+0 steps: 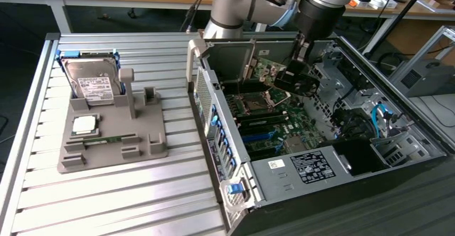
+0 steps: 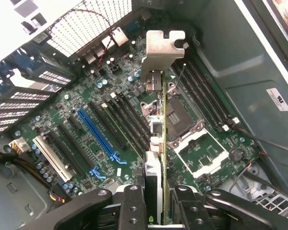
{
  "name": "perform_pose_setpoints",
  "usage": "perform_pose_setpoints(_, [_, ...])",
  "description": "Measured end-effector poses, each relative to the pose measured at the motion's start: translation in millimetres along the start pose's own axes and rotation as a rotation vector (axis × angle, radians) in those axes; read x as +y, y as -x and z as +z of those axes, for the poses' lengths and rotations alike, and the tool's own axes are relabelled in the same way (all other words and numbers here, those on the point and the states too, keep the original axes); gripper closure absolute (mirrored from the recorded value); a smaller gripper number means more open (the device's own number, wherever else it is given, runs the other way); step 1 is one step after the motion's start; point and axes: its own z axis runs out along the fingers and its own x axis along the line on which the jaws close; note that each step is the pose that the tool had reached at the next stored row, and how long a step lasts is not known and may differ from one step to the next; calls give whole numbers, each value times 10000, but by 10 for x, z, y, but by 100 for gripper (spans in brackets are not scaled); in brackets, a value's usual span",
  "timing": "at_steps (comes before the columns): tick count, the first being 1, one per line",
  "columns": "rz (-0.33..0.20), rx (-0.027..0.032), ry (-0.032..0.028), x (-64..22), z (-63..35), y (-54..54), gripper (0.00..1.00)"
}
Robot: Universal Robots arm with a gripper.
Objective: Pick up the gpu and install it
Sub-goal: 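Insert the gpu into the slot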
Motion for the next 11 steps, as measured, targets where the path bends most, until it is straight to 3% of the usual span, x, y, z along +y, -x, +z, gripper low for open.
perform_pose_setpoints(11, [-717,1,21,0,3,0,73])
